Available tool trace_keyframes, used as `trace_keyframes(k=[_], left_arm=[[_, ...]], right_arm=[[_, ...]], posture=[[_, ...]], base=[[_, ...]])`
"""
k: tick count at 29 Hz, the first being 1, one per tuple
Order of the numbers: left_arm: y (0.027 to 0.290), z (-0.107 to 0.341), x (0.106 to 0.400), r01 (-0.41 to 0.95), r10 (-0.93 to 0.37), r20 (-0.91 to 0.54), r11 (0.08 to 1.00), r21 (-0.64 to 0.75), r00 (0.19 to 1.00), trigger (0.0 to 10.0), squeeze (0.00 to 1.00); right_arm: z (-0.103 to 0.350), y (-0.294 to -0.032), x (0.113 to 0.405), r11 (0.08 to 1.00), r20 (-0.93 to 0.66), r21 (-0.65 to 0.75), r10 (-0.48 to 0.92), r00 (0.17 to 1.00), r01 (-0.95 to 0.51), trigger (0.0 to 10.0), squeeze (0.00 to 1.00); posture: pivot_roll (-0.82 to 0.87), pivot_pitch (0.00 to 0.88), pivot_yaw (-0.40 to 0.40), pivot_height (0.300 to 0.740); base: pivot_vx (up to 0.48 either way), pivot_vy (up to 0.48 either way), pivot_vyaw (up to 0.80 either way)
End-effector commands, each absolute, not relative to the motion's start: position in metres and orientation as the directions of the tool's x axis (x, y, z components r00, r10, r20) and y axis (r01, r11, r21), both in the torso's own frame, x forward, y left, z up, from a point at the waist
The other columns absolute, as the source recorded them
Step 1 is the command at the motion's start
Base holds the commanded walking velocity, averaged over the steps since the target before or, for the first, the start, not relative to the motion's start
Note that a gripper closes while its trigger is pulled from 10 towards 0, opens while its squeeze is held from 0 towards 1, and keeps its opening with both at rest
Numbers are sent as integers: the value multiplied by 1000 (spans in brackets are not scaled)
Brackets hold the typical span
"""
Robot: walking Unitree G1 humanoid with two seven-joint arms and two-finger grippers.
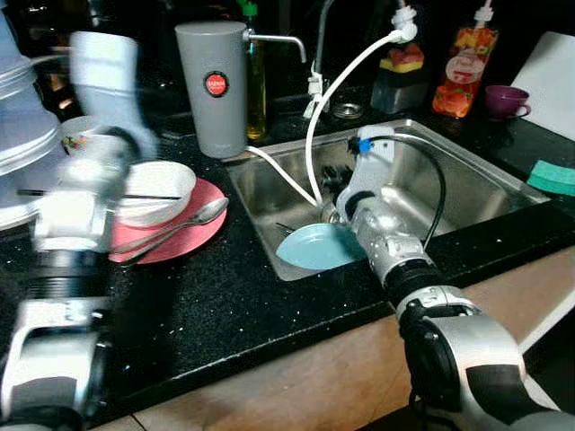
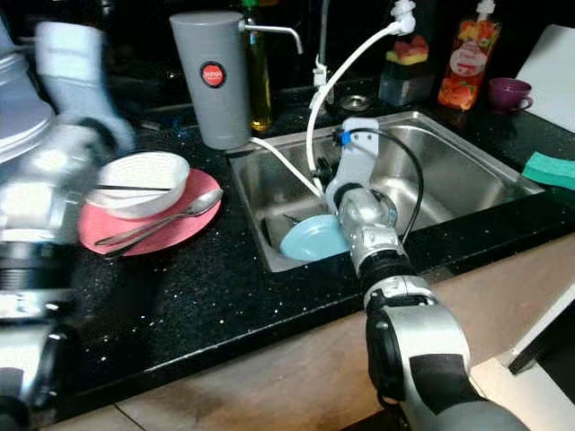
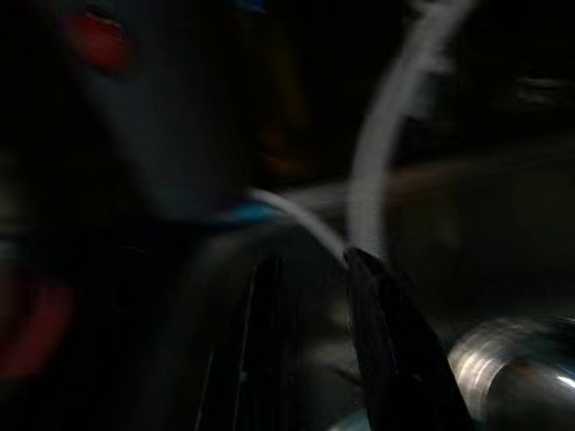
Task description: Kitchen organization
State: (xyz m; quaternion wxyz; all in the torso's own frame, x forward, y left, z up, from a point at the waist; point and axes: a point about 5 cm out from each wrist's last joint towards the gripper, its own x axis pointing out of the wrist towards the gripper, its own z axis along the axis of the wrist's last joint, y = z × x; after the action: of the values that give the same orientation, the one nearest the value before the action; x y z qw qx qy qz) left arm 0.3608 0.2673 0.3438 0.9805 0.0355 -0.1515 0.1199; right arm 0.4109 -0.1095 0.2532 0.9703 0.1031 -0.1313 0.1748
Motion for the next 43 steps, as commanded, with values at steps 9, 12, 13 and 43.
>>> trace_keyframes(k=[9,12,13,43], left_arm=[[294,303,350,-319,337,110,935,-154,935,10000,1000],[303,290,345,-388,410,63,895,-219,910,10000,1000],[304,285,344,-403,425,44,884,-238,904,10000,1000],[298,253,363,-187,225,7,826,-532,974,10000,0]], right_arm=[[261,-86,391,801,361,122,514,778,-586,10000,0],[261,-86,389,793,361,124,524,771,-597,10000,0],[261,-86,389,791,361,125,526,770,-599,10000,0],[265,-80,371,762,360,108,569,739,-639,10000,0]], posture=[[-6,12,38,740],[-6,8,42,740],[-6,8,42,740],[-1,32,43,740]], base=[[0,0,0],[0,0,0],[0,0,0],[0,0,0]])
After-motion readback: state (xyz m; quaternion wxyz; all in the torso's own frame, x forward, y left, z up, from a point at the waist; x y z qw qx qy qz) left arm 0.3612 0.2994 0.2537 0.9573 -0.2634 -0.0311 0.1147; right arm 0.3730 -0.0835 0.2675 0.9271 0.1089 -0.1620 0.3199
